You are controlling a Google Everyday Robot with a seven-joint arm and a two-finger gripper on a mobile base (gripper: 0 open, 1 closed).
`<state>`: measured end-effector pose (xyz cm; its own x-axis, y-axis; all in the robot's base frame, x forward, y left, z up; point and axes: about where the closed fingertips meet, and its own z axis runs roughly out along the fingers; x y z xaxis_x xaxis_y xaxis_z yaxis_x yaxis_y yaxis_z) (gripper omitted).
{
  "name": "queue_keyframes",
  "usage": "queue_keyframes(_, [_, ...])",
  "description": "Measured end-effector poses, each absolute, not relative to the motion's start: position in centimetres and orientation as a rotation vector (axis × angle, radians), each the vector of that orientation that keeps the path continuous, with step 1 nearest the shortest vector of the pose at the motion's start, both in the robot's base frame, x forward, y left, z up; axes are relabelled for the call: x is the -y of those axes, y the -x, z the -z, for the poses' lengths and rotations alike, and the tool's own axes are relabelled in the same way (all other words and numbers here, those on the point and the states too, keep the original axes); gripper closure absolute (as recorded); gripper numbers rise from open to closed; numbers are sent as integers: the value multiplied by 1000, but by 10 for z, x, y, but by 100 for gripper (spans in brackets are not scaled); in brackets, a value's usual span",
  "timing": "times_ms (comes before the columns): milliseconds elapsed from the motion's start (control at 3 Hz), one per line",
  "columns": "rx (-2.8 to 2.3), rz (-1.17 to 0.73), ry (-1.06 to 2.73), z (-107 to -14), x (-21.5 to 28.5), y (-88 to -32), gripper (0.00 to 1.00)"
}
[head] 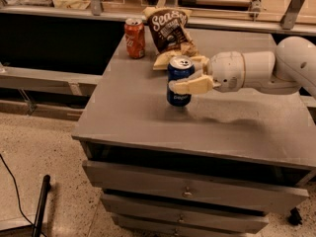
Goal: Place pepsi can upright
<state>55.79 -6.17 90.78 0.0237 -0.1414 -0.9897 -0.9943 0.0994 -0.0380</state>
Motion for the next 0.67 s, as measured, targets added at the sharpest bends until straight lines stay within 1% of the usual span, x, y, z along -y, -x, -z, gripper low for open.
queue_keyframes(667, [-1338,-998,1246,-899,72,-561,12])
